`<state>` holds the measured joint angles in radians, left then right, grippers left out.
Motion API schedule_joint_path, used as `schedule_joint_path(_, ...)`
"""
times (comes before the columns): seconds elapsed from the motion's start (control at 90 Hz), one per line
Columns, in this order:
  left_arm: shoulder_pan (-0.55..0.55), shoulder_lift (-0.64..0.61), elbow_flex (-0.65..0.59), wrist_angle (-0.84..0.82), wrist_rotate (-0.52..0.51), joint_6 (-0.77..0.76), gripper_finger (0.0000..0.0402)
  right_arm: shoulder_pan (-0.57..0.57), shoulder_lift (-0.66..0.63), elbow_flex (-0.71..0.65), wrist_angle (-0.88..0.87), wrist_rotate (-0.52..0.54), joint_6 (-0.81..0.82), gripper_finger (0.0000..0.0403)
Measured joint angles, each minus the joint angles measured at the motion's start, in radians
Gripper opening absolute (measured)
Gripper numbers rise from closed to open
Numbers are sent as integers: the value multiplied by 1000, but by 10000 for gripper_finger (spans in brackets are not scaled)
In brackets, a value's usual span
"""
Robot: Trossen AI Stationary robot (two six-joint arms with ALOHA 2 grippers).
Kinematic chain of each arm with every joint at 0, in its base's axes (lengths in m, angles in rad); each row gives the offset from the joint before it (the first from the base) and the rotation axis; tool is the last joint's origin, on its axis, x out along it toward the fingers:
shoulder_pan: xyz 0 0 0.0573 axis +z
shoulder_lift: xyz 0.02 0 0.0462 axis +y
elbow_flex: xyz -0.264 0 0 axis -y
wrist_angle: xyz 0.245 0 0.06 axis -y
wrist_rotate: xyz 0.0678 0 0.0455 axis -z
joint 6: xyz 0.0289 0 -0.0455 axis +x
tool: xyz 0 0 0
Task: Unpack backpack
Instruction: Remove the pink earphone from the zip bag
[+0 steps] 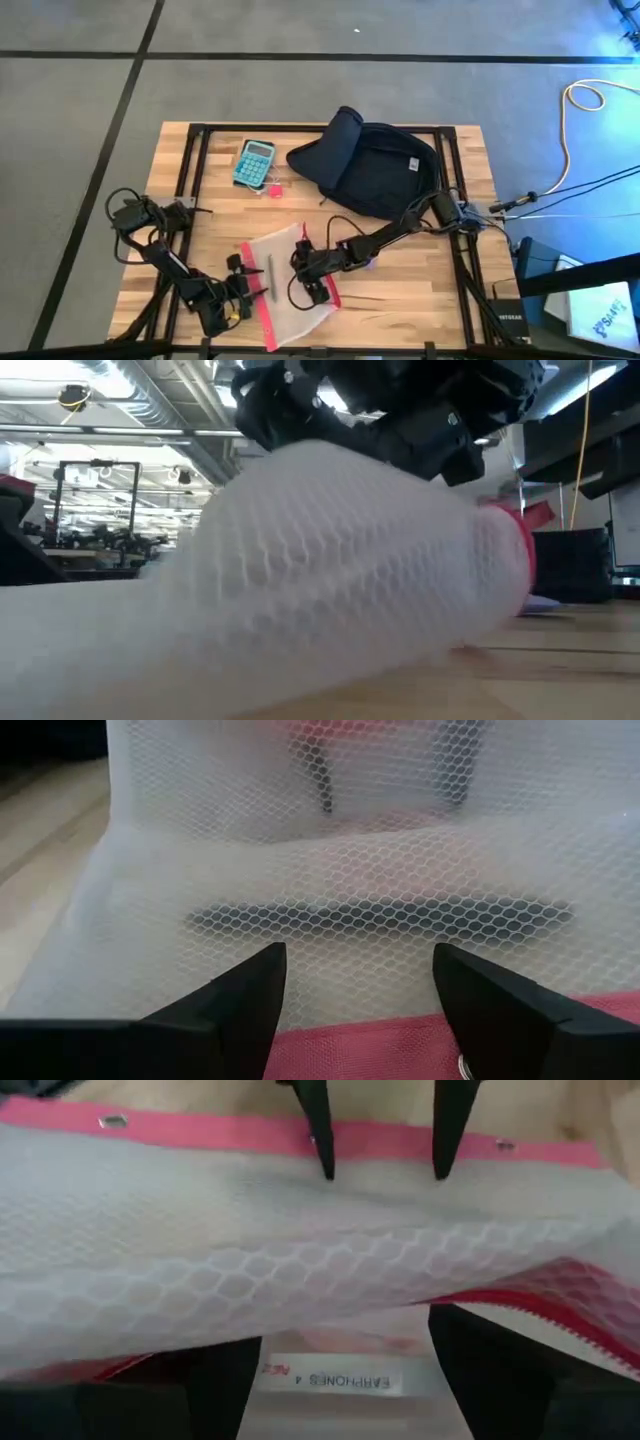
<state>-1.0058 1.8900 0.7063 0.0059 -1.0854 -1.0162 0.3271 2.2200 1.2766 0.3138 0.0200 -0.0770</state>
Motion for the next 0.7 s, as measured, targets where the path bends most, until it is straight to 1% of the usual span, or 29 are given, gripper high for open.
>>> schedule_joint_path(0.111,0,0,0,0,0,-1,239,1,-1,3,-45,42,-6,271)
schedule_joint_path(0.278,1,0,0,0,0,1,239,1,-6,7,-115,52,-4,271)
schedule_joint_path(0.5,1,0,0,0,1,-1,239,1,-20,5,-155,66,-3,271)
schedule_joint_path(0.7,1,0,0,2,4,-3,239,0,-67,3,-297,77,-4,271)
